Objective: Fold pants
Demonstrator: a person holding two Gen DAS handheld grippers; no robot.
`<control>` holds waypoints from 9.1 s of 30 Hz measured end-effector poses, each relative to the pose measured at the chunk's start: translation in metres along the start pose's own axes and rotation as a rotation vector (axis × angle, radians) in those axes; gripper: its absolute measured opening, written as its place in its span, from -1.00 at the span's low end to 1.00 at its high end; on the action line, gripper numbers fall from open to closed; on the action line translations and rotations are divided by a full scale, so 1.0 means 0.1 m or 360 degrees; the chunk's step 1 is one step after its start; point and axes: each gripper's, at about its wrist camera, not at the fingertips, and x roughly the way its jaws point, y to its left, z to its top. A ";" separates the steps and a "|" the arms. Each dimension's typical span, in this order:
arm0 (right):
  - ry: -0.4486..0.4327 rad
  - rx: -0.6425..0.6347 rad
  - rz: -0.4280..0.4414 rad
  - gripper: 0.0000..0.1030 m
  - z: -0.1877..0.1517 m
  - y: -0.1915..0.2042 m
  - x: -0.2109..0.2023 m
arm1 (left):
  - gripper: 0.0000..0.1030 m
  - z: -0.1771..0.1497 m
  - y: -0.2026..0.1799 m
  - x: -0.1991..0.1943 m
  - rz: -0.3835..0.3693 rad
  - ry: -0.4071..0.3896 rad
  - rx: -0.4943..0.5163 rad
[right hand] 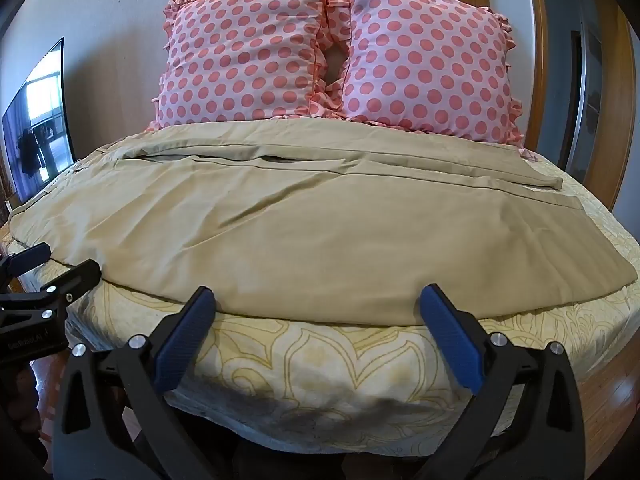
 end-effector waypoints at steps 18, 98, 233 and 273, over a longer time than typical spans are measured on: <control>-0.0003 0.0000 0.0000 0.97 0.00 0.00 0.00 | 0.97 0.00 0.00 0.00 0.0000 -0.0007 0.0000; 0.0019 -0.0036 0.0046 0.97 0.03 -0.02 0.00 | 0.97 0.01 0.03 -0.03 -0.0050 0.0006 0.0006; -0.0226 0.1498 -0.0434 -0.38 -0.43 -3.22 -0.28 | 0.35 0.36 1.97 -0.31 0.0080 -0.0174 -0.0631; 0.0070 -0.0085 0.1147 0.41 0.62 1.13 0.49 | 0.86 0.04 3.12 -0.32 0.0074 -0.0194 -0.1235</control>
